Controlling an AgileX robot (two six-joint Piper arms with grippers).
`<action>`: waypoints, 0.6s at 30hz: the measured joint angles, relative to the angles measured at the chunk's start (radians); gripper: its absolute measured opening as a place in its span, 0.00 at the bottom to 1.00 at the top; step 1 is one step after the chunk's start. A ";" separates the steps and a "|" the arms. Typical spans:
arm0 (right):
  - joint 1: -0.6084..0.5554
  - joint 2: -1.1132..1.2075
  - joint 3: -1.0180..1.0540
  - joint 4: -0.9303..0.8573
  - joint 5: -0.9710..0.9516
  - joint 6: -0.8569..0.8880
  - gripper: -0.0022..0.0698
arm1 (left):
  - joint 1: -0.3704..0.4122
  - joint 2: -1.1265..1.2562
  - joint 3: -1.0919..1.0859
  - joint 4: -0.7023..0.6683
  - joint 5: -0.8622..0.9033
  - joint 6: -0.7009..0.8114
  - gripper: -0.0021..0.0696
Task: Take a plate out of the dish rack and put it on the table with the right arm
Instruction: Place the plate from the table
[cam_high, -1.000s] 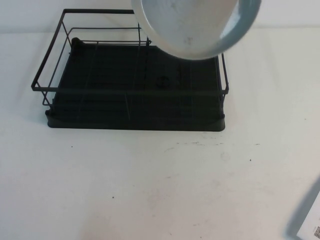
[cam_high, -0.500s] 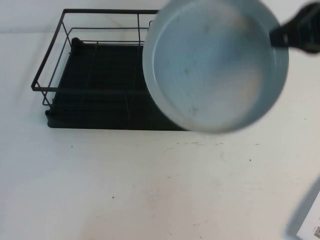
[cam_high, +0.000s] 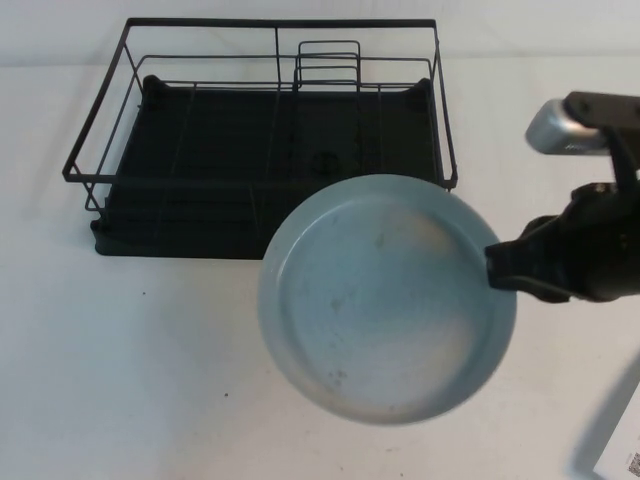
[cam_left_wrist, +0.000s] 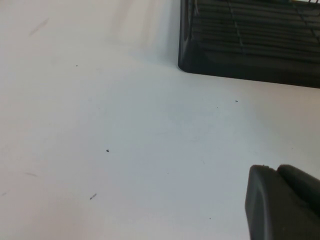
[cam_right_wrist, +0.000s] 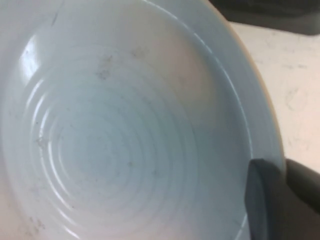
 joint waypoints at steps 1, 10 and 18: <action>0.013 0.012 0.000 -0.019 -0.005 0.033 0.02 | 0.000 0.000 0.000 0.000 0.000 0.000 0.02; 0.032 0.180 0.000 -0.014 -0.073 0.117 0.02 | 0.000 0.000 0.000 0.000 0.000 0.000 0.02; 0.032 0.343 0.000 0.048 -0.181 0.119 0.02 | 0.000 0.000 0.000 0.000 0.000 0.000 0.02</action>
